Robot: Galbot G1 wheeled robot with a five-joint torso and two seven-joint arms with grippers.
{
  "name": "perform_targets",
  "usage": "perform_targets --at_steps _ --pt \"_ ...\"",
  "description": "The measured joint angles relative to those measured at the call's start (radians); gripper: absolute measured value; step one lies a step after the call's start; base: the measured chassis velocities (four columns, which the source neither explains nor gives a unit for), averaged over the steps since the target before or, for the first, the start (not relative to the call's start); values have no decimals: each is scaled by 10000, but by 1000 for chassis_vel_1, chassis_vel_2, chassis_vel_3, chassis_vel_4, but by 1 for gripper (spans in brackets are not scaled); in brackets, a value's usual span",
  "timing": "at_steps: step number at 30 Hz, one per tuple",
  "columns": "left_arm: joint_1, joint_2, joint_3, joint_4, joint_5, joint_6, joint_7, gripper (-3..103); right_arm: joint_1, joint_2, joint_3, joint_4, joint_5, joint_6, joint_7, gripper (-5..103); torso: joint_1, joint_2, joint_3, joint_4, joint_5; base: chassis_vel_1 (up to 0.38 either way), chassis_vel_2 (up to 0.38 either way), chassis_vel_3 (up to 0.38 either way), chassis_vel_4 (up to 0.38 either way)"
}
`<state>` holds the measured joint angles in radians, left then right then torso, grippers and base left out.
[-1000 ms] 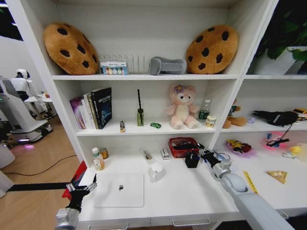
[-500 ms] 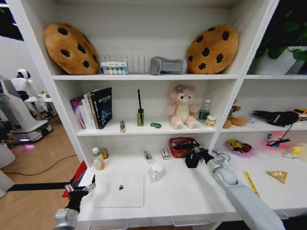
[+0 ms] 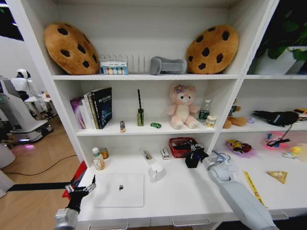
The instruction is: Organize the objects on the table.
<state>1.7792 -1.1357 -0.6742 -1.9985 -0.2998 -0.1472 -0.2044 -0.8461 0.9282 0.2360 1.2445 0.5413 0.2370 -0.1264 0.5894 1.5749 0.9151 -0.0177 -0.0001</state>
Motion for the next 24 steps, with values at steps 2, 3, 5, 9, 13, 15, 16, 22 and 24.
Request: perform_targets --at_steps 2,3,5,9,13,15,16,22,24 --pt "70 -28 -1 -33 3 -12 37 100 120 51 -46 -173 -51 40 100 13 0 0 0 3 0 0 0 0 0" --pt "70 -28 -1 -33 3 -12 37 100 120 51 -46 -173 -51 40 100 13 0 0 0 3 0 0 0 0 0" --pt "55 -52 -3 -14 25 -29 56 100 187 75 -90 -211 -64 75 121 13 0 0 -1 2 -1 0 0 0 0" --pt "41 -58 18 -6 35 -32 65 100 238 111 -161 -250 -83 129 139 13 0 0 0 1 -1 0 0 0 0" --pt "61 -58 35 -7 55 -32 95 100 333 186 -259 -356 -125 221 148 13 1 0 0 2 -1 0 0 0 0" --pt "93 -58 26 -7 57 -33 114 100 360 217 -307 -374 -151 253 151 13 0 0 0 2 0 0 0 0 0" --pt "93 -58 26 -7 57 -33 114 100 360 217 -307 -374 -151 253 151 13 0 0 0 2 0 0 0 0 0" --pt "129 -68 -8 -7 39 -71 163 100 340 268 -343 -298 -94 263 232 14 0 0 -1 3 -1 0 0 0 0" --pt "125 -70 -10 -6 31 -71 163 100 305 269 -342 -270 -89 263 232 14 0 0 0 3 -1 0 0 0 0"
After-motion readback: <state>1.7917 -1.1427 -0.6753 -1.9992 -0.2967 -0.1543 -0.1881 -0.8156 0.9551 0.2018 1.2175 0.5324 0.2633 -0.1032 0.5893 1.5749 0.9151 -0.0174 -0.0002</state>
